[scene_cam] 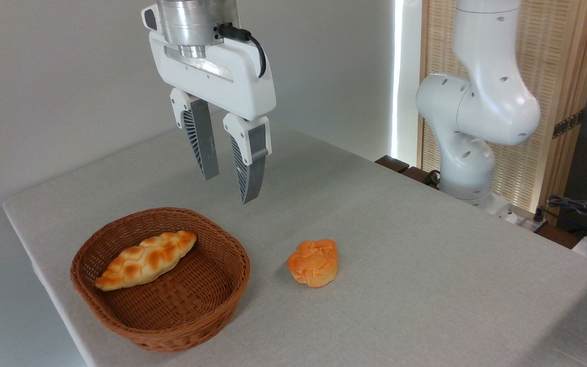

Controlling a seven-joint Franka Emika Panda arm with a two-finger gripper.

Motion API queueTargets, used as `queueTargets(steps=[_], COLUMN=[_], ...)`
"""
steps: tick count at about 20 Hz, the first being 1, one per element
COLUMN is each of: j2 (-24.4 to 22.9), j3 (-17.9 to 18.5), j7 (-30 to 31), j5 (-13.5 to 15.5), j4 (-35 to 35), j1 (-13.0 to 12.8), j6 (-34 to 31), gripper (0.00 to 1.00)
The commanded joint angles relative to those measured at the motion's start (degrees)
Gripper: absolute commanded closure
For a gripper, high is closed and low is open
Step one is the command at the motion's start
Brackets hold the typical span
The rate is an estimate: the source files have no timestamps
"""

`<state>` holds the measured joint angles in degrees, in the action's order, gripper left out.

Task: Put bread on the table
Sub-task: 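Move the open gripper over the basket and lower onto the glazed roll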

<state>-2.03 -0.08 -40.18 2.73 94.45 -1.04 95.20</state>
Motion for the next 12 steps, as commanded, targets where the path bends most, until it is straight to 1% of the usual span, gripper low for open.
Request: queueTargets(steps=[1, 4, 5, 6, 9, 10, 12], j2=[0.7, 0.7, 0.7, 0.7, 0.9, 1.4, 3.0], j3=[0.3, 0.3, 0.3, 0.3, -0.3, -0.6, -2.4], j7=[0.4, 0.6, 0.7, 0.8, 0.8, 0.7, 0.9], j5=[1.1, 1.7, 2.9, 4.8, 8.2, 8.8, 8.4], j4=[-1.1, -1.0, -1.0, -1.0, -0.3, -0.3, -0.7], j1=[0.0, 0.0, 0.0, 0.0, -0.4, -0.7, -1.7], j6=[-1.9, -1.8, -1.3, -1.1, 1.6, 3.3, 4.6], gripper=[0.00, 0.00, 0.00, 0.00, 0.00, 0.00, 0.00])
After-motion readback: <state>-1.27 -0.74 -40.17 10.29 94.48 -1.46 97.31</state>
